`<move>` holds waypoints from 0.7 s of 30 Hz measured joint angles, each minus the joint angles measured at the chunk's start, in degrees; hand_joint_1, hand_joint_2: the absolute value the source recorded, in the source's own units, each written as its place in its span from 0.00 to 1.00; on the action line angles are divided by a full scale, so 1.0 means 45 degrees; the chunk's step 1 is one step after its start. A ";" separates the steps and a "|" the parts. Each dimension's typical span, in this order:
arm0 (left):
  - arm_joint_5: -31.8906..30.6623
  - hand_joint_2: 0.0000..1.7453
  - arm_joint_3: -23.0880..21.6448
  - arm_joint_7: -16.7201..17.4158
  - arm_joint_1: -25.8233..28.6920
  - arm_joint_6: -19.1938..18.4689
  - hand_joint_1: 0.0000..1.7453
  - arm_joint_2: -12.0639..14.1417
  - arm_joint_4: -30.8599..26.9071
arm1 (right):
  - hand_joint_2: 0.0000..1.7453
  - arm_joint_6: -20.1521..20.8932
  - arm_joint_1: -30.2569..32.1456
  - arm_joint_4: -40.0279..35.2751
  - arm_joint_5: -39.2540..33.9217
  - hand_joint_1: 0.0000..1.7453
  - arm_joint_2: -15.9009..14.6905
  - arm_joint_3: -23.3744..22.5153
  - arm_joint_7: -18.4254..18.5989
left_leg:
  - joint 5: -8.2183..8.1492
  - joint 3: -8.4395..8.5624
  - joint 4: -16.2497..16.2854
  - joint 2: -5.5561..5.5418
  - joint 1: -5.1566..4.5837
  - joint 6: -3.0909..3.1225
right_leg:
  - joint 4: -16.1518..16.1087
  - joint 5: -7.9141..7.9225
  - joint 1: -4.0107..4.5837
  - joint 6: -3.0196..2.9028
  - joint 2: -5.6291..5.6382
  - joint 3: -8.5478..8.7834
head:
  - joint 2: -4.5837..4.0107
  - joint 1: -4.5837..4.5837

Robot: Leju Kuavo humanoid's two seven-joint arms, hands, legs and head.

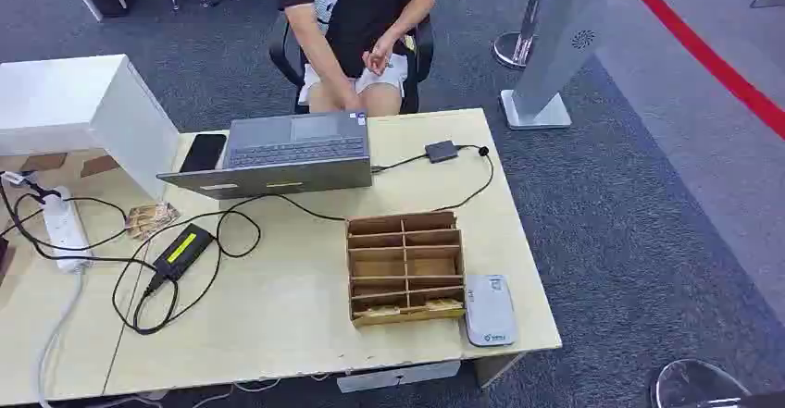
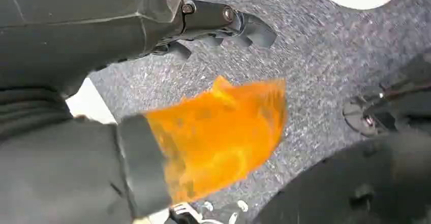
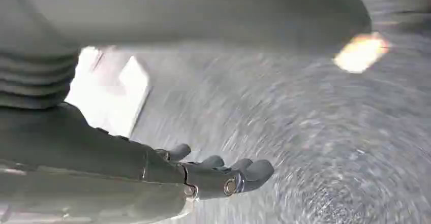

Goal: Pass the card to the sensor for recognition and then transmit it.

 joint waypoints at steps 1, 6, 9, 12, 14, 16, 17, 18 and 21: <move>0.0156 1.00 0.0092 0.0000 0.0010 0.0141 0.00 -0.0005 0.0000 | 1.00 0.0010 0.0022 0.0044 -0.1152 0.00 0.0068 -0.0603 -0.0472 | 0.0000 0.0000 0.0000 0.0001 0.0000 0.0000 | 0.0000 0.0000 0.0000 0.0000 0.0000 -0.0001 | 0.0005 0.0000; -0.0180 1.00 0.0209 -0.0476 0.0043 -0.0039 0.00 0.0044 0.0000 | 1.00 0.3633 -0.0239 -0.0579 -0.7363 0.00 0.0335 -0.5126 -0.0260 | 0.0001 -0.0006 -0.0001 0.0002 -0.0004 0.0000 | 0.0002 0.0002 -0.0002 0.0000 0.0003 -0.0003 | 0.0000 -0.0020; -0.0108 1.00 0.0238 -0.0593 0.0040 -0.0039 0.00 0.0068 0.0000 | 1.00 0.5996 -0.0418 -0.1176 -0.9086 0.00 0.0184 -0.6640 -0.0086 | 0.0002 0.0002 0.0007 -0.0010 -0.0004 0.0002 | -0.0002 0.0000 -0.0001 0.0003 -0.0009 0.0006 | 0.0000 0.0005; -0.0132 1.00 0.0242 -0.0797 0.0096 -0.0039 0.00 0.0122 0.0000 | 1.00 0.7730 -0.0396 -0.1764 -1.1005 0.00 0.0034 -0.7557 0.0415 | 0.0001 -0.0001 0.0012 -0.0019 -0.0006 0.0003 | -0.0002 -0.0002 -0.0005 0.0013 -0.0014 0.0009 | 0.0000 -0.0005; -0.0156 1.00 0.0242 -0.0913 0.0131 -0.0035 0.00 0.0136 0.0000 | 1.00 0.8589 -0.0352 -0.2162 -1.2146 0.00 -0.0044 -0.7935 0.0735 | -0.0006 -0.0004 0.0012 -0.0017 -0.0017 0.0013 | -0.0002 -0.0004 -0.0017 0.0017 -0.0012 0.0007 | 0.0000 -0.0010; -0.0205 1.00 0.0242 -0.1001 0.0163 -0.0030 0.00 0.0155 0.0000 | 1.00 0.9025 -0.0355 -0.2468 -1.3069 0.00 -0.0156 -0.8207 0.0895 | -0.0009 -0.0003 0.0012 -0.0014 -0.0019 0.0017 | -0.0002 -0.0005 -0.0019 0.0019 -0.0007 0.0007 | 0.0000 0.0000; -0.0229 1.00 0.0242 -0.1015 0.0176 -0.0020 0.00 0.0160 0.0000 | 1.00 0.9136 -0.0366 -0.2617 -1.3506 0.00 -0.0213 -0.8293 0.0943 | -0.0009 -0.0003 0.0012 -0.0013 -0.0018 0.0018 | -0.0002 -0.0006 -0.0019 0.0019 -0.0007 0.0007 | 0.0004 0.0000; -0.0238 1.00 0.0242 -0.1049 0.0190 -0.0006 0.00 0.0170 0.0000 | 1.00 0.9228 -0.0401 -0.2777 -1.3958 0.00 -0.0238 -0.8395 0.0997 | -0.0010 -0.0004 0.0012 -0.0013 -0.0019 0.0018 | -0.0002 -0.0006 -0.0019 0.0019 -0.0007 0.0007 | 0.0000 0.0005; -0.0263 1.00 0.0243 -0.1190 0.0204 0.0111 0.00 0.0180 0.0000 | 1.00 0.9549 -0.0643 -0.3210 -1.5260 0.00 -0.0253 -0.8546 0.0721 | -0.0010 -0.0005 0.0011 -0.0004 -0.0019 0.0018 | -0.0001 -0.0005 -0.0019 0.0019 -0.0002 0.0006 | 0.0000 -0.0005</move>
